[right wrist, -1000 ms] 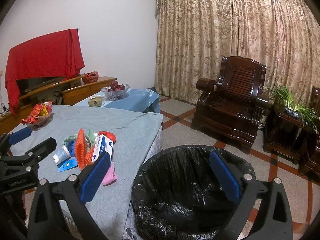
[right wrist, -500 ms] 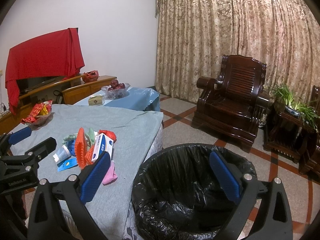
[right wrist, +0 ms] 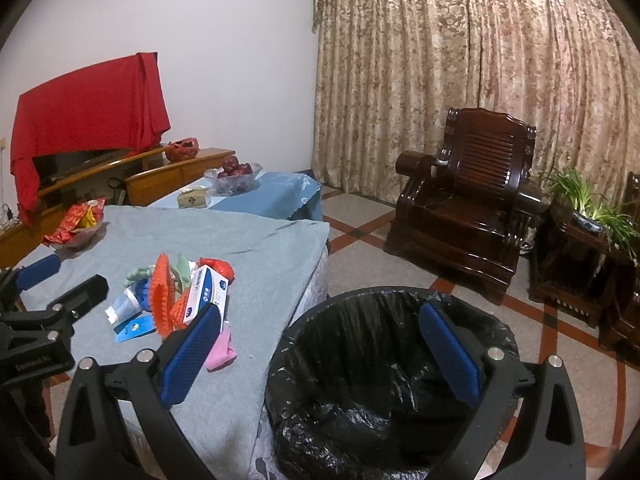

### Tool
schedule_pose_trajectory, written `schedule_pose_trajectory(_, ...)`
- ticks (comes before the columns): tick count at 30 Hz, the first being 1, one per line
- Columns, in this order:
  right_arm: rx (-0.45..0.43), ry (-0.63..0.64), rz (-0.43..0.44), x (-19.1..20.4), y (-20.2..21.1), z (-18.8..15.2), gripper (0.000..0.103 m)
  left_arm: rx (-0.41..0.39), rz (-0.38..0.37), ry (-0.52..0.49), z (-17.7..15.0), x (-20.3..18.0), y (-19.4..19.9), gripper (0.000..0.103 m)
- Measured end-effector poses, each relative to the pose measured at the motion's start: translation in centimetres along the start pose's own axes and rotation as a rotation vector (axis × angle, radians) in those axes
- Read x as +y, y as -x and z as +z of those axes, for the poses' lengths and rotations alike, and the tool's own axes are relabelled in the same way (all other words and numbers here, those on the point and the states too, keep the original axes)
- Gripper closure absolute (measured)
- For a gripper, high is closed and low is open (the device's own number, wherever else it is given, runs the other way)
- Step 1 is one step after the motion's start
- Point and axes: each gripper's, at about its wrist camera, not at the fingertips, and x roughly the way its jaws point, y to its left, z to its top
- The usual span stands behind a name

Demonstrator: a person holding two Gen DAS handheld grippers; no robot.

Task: Collect trash
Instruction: 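Grasp the white-and-blue wipes box with the right tool while the left tool grasps the orange foam net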

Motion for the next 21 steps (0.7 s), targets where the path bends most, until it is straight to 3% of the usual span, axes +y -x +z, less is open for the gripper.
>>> schedule_pose_trajectory(10, 0.043, 0.062, 0.103, 4.4, -6.0, 1.3, 0.006, 0.021, 0.154, 0.009, -1.2, 6.2, -3.4, 0.005)
schedule_pose_trajectory(16, 0.105, 0.067, 0.177, 7.2, -10.9, 1.4, 0.006, 0.042, 0.19, 0.019, -1.9, 9.2, -5.5, 0.005)
schedule_pose_trajectory(21, 0.179, 0.079, 0.199, 9.5, -15.1, 0.6, 0.012, 0.049, 0.187, 0.048, -1.6, 10.9, -7.2, 0.005)
